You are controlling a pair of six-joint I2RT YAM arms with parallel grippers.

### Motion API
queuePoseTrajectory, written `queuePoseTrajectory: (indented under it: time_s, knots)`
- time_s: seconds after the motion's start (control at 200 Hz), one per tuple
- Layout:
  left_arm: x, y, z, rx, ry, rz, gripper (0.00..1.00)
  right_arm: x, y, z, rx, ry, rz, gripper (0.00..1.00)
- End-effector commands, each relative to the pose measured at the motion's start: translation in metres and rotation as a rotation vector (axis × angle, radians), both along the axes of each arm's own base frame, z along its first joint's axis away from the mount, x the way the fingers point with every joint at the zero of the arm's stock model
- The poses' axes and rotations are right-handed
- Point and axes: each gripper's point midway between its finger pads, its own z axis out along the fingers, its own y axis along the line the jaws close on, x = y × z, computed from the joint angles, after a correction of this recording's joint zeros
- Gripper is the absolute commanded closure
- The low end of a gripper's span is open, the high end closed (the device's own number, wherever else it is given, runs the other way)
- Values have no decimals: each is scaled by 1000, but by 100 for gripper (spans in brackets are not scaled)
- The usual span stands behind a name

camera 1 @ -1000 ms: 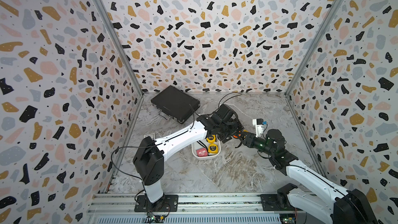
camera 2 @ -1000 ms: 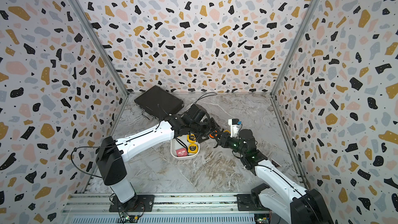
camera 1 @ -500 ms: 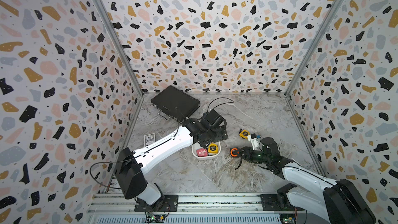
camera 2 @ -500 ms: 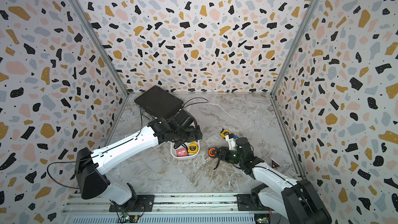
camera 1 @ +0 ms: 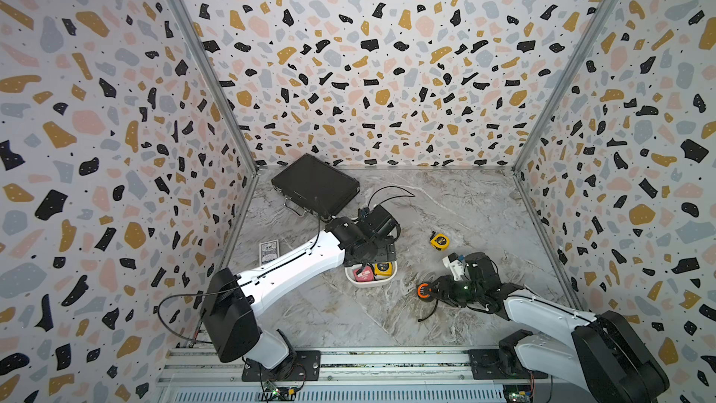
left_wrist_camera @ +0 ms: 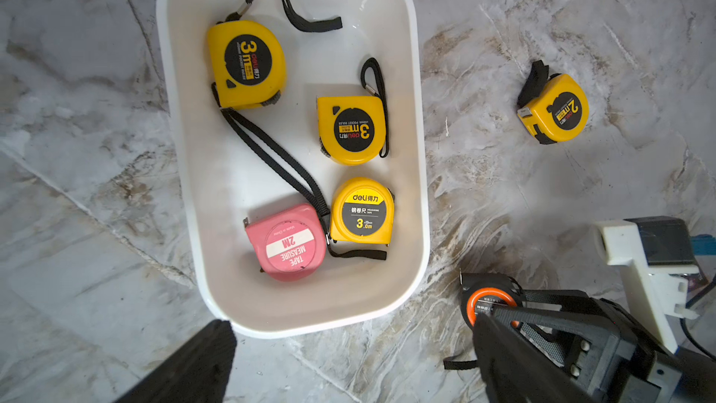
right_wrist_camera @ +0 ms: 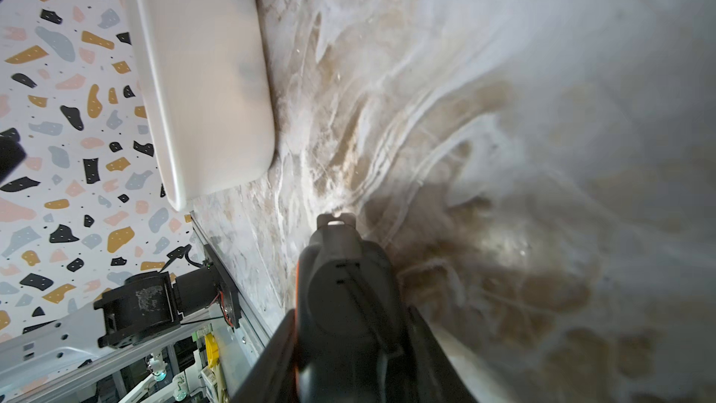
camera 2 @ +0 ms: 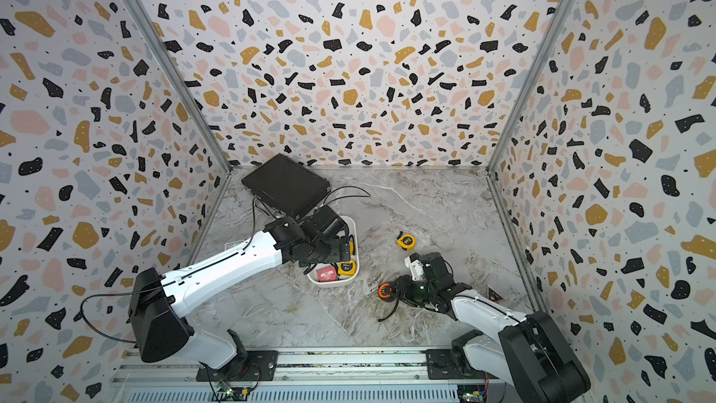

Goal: Take the tape measure out of the storage box
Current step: Place the tape measure at the center of the board, then pick up the tape measure from the storage box.

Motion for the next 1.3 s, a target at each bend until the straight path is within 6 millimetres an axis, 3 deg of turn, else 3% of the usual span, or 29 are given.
queuePoseTrajectory:
  time_s: [0.0,0.18,0.466,0.711,0.941,1.296]
  knots:
    - [2,9,-10,49,8,-2,0,-4,-2,0,-33,5,33,56]
    - [5,11,-15,79,12,-21,0,-11,-11,0,-94,13,45,32]
    - [20,19,-25,130,26,-22,0,-13,-26,29,-188,-70,67,10]
    - [46,15,-43,170,67,-55,0,-7,-33,49,-248,-128,75,5]
    - [73,-12,-68,86,110,-138,7,1,-32,60,-250,-154,64,3]
    - [88,-33,-100,68,163,-169,9,6,-31,62,-257,-166,67,2]
